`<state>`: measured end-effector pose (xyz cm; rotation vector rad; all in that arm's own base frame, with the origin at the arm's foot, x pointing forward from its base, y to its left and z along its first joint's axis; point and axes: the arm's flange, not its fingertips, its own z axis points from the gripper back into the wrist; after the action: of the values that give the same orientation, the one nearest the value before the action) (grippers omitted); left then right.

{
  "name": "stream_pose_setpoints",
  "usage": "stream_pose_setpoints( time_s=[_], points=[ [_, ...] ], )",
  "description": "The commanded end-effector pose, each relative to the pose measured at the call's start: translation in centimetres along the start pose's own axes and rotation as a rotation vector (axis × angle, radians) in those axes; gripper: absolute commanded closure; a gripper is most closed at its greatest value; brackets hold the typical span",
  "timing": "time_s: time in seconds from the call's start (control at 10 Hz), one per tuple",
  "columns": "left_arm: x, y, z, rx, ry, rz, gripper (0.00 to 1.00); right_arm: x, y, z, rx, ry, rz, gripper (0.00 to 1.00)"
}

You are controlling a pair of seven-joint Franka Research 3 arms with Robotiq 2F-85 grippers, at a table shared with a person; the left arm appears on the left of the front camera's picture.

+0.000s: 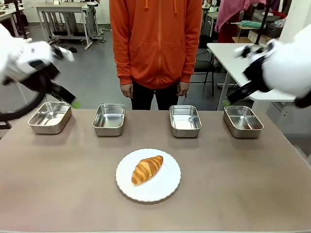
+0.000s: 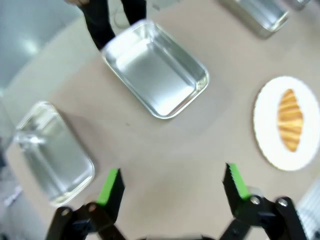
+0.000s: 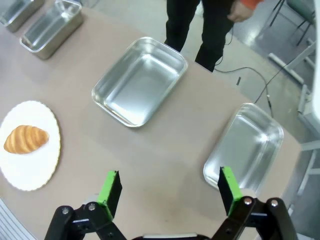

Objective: Place the bread in the container.
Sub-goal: Place the Butter Roll into the Airtight Container indicated by the human.

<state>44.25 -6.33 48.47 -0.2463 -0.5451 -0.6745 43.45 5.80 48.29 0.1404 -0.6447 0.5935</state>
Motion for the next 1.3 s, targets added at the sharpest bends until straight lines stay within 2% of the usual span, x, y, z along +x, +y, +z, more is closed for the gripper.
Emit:
stream_pose_setpoints(
  time_s=[0.0,0.1,0.3,0.4,0.5,0.6,0.7,1.0,1.1,1.2],
  points=[
    [-0.8,6.3,0.3,-0.167,-0.028,-0.078,0.0,-1.9,-5.6,0.6,0.083,-0.032,0.029,0.0],
    [-2.4,8.7,1.2,-0.213,-0.07,-0.102,0.0,-3.4,-8.1,1.1,0.125,-0.066,0.036,0.0],
    [-6.0,11.3,3.3,-0.229,-0.15,-0.141,0.0,-5.9,-11.3,1.7,0.327,-0.201,0.124,0.0],
    [-7.4,12.5,3.9,-0.232,-0.198,-0.159,0.0,-6.7,-12.2,1.4,0.347,-0.234,0.146,0.0],
    [-8.2,13.3,4.0,-0.208,-0.212,-0.094,0.0,-7.2,-11.8,1.0,0.356,-0.256,0.125,0.0],
    [-7.1,11.4,4.2,-0.211,-0.167,-0.14,0.0,-7.0,-9.4,0.5,0.328,-0.169,0.106,0.0],
    [-7.1,11.4,4.2,-0.211,-0.167,-0.14,0.0,-7.6,-10.7,2.8,0.298,-0.239,0.121,0.0],
    [-7.1,11.4,4.2,-0.211,-0.167,-0.14,0.0,-7.6,-10.7,2.8,0.298,-0.239,0.121,0.0],
    [-7.1,11.2,3.9,-0.203,-0.145,-0.158,0.0,-7.6,-10.3,2.4,0.305,-0.205,0.096,0.0],
    [-7.2,12.5,5.7,-0.214,-0.198,-0.139,0.0,-7.9,-12.5,3.3,0.322,-0.242,0.072,0.0]
  ],
)
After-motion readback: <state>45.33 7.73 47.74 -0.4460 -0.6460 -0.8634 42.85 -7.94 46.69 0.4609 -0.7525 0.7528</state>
